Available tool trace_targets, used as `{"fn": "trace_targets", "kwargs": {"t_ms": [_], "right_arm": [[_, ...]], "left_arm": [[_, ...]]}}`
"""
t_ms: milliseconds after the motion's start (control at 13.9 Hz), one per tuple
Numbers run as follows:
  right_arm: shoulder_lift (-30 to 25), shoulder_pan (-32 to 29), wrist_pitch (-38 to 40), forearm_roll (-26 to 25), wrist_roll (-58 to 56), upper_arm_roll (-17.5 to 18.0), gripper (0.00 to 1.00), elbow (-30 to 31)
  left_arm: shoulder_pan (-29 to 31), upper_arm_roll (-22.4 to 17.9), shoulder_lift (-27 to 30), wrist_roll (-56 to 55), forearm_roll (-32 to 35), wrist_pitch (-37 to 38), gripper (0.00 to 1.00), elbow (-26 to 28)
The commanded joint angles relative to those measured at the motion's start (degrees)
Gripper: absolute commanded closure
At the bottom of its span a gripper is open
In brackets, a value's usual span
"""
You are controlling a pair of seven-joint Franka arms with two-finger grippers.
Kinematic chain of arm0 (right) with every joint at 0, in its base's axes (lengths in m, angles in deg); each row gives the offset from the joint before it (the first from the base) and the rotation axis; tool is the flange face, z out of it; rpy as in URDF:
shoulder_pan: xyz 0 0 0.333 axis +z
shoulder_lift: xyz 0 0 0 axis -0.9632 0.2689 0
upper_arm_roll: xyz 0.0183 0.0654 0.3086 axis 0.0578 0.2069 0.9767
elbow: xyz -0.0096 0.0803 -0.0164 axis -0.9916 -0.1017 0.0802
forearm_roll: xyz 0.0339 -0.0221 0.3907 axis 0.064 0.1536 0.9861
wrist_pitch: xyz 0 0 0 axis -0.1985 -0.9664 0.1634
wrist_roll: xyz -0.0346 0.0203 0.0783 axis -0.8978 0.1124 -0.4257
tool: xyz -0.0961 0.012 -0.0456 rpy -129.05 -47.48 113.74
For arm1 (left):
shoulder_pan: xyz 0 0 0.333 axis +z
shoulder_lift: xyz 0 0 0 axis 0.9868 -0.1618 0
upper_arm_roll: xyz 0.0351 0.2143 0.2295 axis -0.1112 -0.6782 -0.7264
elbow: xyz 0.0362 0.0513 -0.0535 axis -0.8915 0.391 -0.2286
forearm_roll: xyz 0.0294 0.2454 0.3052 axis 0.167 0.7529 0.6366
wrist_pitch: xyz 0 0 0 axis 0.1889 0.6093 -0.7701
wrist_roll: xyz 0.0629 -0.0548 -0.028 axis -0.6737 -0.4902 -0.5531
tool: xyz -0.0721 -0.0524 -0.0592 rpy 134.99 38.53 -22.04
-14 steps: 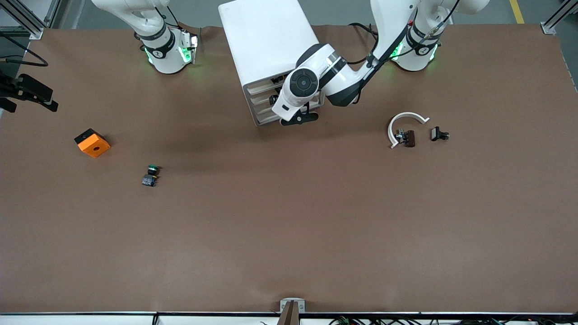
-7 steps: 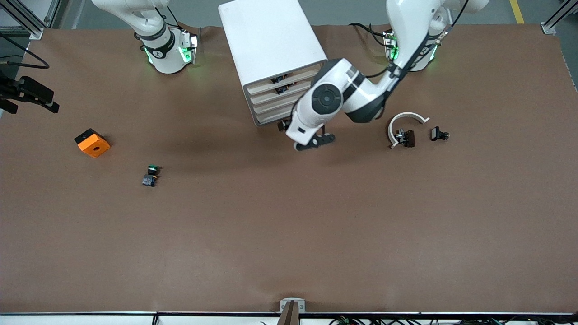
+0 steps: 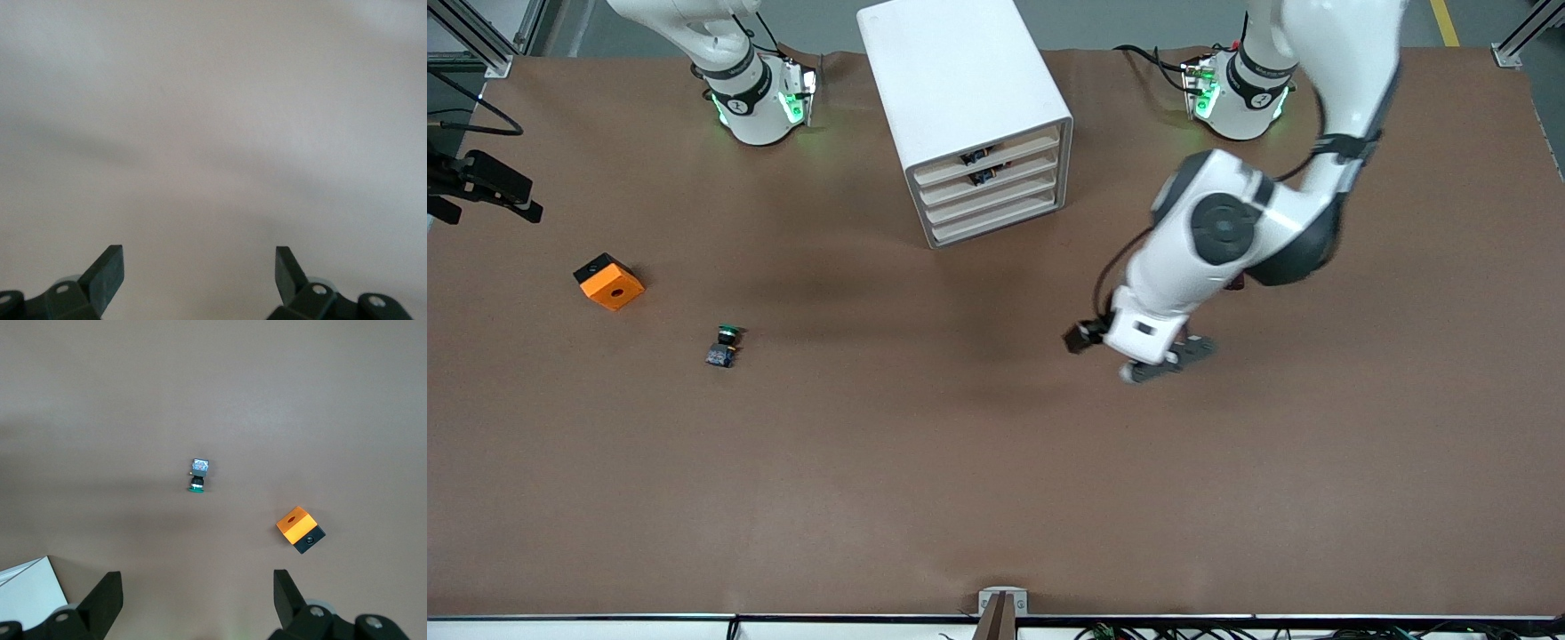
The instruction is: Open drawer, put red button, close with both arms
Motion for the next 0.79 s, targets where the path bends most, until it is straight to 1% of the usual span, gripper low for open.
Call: {"fn": "trace_targets", "kwargs": {"t_ms": [0, 72, 215, 287, 358, 502, 574, 717], "right_arm": [[1.0, -1.2, 1.0, 0.4, -0.4, 0.8, 0.00, -1.9], [0.9, -1.2, 1.0, 0.4, -0.4, 0.8, 0.00, -1.9], [1.0, -1.2, 1.0, 0.4, -0.4, 0.8, 0.00, -1.9], [0.9, -1.2, 1.0, 0.4, -0.4, 0.8, 0.00, -1.9], [0.9, -1.2, 1.0, 0.4, -0.4, 0.8, 0.00, -1.9], [0.9, -1.3, 1.0, 0.4, -0.4, 0.8, 0.00, -1.9], [0.9, -1.2, 1.0, 0.4, -0.4, 0.8, 0.00, -1.9], [1.0, -1.1, 1.1, 0.4, -0.5, 0.8, 0.00, -1.9]], "left_arm": [[5.6, 0.2, 2.5, 5.4, 3.2, 8.4, 0.00, -4.5], [7.3, 0.2, 2.5, 7.4, 6.1, 13.0, 0.00, -7.8], [10.7, 0.4, 2.5, 12.3, 9.8, 18.2, 0.00, -12.0], [12.1, 0.6, 2.9, 15.4, 9.9, 20.0, 0.00, -12.6], [13.9, 0.6, 4.5, 18.3, 9.8, 21.6, 0.00, -13.2], [17.2, 0.3, 8.5, 24.9, 9.1, 22.5, 0.00, -13.2], [18.0, -0.5, 11.4, 28.6, 9.0, 23.2, 0.00, -12.0], [17.5, -4.2, 16.2, 35.7, 9.0, 27.1, 0.00, -11.0]]}}
